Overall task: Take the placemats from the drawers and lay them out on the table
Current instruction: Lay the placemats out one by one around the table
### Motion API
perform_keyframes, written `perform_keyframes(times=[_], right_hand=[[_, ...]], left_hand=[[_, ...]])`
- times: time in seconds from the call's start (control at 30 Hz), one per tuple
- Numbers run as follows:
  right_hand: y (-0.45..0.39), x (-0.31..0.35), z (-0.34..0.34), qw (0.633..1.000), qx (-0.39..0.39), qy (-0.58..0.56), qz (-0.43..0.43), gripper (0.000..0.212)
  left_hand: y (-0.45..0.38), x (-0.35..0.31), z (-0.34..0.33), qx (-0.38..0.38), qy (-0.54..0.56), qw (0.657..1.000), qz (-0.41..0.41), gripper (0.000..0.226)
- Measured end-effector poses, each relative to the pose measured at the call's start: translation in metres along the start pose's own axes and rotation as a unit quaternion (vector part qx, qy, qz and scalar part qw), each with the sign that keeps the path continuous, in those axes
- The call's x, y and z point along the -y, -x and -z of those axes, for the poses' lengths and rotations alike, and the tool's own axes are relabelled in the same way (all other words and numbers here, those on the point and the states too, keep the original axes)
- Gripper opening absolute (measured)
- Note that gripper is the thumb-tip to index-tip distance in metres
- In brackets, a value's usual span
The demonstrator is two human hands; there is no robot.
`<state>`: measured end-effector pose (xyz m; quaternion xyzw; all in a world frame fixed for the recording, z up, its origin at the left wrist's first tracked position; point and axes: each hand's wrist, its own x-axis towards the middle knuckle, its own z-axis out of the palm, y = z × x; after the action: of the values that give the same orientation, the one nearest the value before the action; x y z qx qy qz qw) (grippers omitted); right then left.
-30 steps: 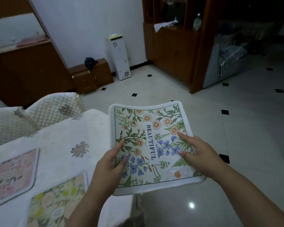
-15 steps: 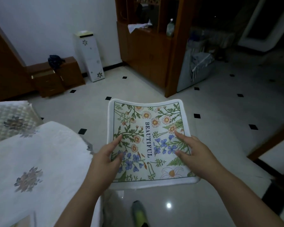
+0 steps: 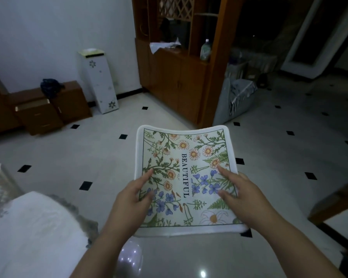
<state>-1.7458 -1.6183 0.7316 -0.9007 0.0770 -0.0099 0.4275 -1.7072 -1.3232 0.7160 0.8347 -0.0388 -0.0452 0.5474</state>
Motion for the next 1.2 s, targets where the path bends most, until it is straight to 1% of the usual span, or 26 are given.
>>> perform_keyframes(times=[0.13,0.23,0.33,0.53,0.63,0.8,0.9,0.97,1.07,1.2], right_hand=[[-0.041,0.007,-0.001,1.0,0.003,-0.006,0.002,0.064],[-0.076,0.008,-0.001,1.0,0.008,-0.014,0.007,0.063],[-0.12,0.007,-0.004,0.999,0.024,-0.025,0.016,0.061],[-0.233,0.004,-0.008,0.995,0.077,-0.031,0.059,0.059],[-0.294,0.01,-0.009,0.989,0.106,-0.024,0.097,0.059],[-0.382,0.032,-0.014,0.971,0.184,0.003,0.152,0.058],[-0.421,0.052,-0.025,0.955,0.222,0.026,0.194,0.059],[-0.441,0.066,-0.036,0.945,0.242,0.041,0.217,0.06],[-0.467,0.085,-0.056,0.931,0.276,0.048,0.235,0.06],[-0.501,0.109,-0.089,0.919,0.298,0.055,0.251,0.06]], left_hand=[[-0.04,-0.004,0.006,-0.004,-0.007,1.0,0.006,0.056],[-0.068,-0.006,0.006,-0.018,-0.006,1.0,0.009,0.054],[-0.099,-0.009,0.005,-0.036,-0.028,0.999,0.016,0.055],[-0.168,-0.018,0.002,-0.1,-0.044,0.993,0.044,0.055],[-0.2,-0.022,0.0,-0.145,-0.046,0.987,0.053,0.056],[-0.236,-0.027,-0.005,-0.221,0.008,0.97,0.099,0.057],[-0.248,-0.024,-0.003,-0.263,-0.007,0.959,0.105,0.058],[-0.252,-0.018,0.002,-0.288,0.003,0.951,0.115,0.06],[-0.261,-0.009,0.014,-0.32,-0.003,0.938,0.135,0.06],[-0.285,0.011,0.037,-0.351,-0.014,0.923,0.154,0.06]])
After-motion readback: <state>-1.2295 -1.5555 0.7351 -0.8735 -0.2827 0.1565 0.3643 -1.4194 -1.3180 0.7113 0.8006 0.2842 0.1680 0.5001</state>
